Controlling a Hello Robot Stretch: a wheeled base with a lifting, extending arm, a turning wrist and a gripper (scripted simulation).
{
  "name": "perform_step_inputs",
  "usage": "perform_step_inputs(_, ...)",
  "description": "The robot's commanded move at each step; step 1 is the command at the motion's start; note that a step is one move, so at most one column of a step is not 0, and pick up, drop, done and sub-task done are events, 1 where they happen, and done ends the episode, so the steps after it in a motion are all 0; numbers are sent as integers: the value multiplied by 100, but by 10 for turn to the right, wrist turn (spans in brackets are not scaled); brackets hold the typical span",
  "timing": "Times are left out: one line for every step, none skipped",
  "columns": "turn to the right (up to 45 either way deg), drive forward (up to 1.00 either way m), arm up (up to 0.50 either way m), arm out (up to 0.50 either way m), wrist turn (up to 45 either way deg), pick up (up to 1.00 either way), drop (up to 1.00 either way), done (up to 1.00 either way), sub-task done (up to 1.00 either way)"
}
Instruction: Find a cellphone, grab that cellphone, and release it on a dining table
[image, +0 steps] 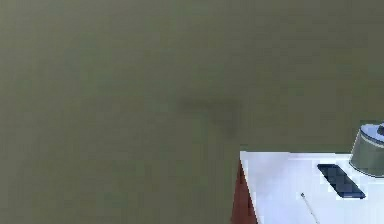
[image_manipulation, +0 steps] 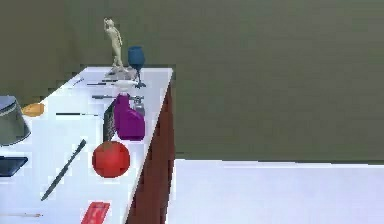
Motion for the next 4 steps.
perform_step_inputs(-420, 0, 0, 0, 0, 0, 0, 0, 0)
perform_step_inputs(0, 0, 50, 0, 0, 0, 0, 0, 0)
perform_step_inputs(0, 0, 38, 0, 0, 0, 0, 0, 0)
perform_step_inputs(0, 0, 0, 36, 0, 0, 0, 0, 0)
